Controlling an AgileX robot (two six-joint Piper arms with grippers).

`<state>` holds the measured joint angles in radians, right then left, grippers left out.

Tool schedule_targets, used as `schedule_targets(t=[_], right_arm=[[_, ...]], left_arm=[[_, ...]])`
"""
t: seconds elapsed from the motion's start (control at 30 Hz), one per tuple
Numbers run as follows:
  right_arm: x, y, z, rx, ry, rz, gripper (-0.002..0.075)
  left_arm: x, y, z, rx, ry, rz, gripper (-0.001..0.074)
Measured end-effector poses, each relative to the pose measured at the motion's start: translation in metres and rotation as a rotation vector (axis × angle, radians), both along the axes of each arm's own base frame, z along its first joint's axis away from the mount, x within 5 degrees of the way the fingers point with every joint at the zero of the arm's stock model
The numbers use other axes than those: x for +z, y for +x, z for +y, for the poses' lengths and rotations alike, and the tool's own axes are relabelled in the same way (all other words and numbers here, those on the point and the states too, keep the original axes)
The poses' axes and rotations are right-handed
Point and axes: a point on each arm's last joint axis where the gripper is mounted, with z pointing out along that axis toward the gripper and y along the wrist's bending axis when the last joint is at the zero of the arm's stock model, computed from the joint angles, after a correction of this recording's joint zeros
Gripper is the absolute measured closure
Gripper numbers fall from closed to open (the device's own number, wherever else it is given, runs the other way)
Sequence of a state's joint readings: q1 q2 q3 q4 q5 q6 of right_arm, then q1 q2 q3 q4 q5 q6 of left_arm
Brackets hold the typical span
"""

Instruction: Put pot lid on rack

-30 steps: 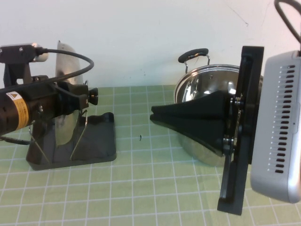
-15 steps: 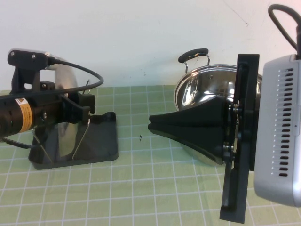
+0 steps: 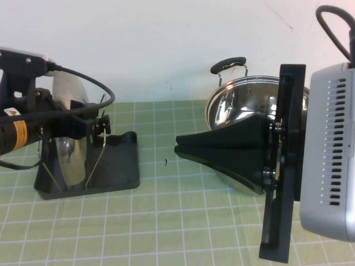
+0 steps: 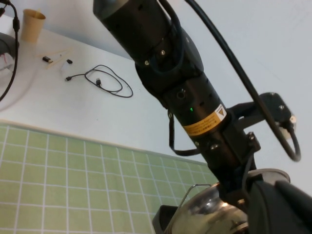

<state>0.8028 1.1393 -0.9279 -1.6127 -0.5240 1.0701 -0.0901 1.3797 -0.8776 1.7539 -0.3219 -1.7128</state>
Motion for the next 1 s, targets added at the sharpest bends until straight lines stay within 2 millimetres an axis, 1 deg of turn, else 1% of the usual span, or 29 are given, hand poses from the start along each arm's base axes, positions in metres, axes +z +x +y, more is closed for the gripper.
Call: schedule_targets(t=[0.2,0.47,0.57,0.83,0.93,1.0], right_arm=[[0.0,0.0,0.0,0.0,0.001,0.002,0.0727],[0.0,0.0,0.0,0.0,0.001,0.002,0.0727],[0.0,0.0,0.0,0.003,0.001,0.002,0.0727],[0.0,-0.001,0.0,0.008,0.001,0.002,0.0727],[0.001,0.0,-0.001,-0.002,-0.014,-0.05,0.0727],[0.005,0.001,-0.005,-0.045,-0.024,-0.114,0.0727]], left_arm=[[0.004,0.0,0.005,0.103,-0.07,0.01,0.0235],[0.004,0.001,0.007,0.126,-0.076,0.008,0.0234],[0.008,-0.001,0.009,0.145,-0.069,-0.011,0.0234],[0.034,-0.014,0.018,0.223,-0.072,-0.113,0.0234],[0.047,-0.024,0.019,0.227,-0.071,-0.165,0.0237],[0.06,-0.033,0.022,0.242,-0.061,-0.22,0.0269]])
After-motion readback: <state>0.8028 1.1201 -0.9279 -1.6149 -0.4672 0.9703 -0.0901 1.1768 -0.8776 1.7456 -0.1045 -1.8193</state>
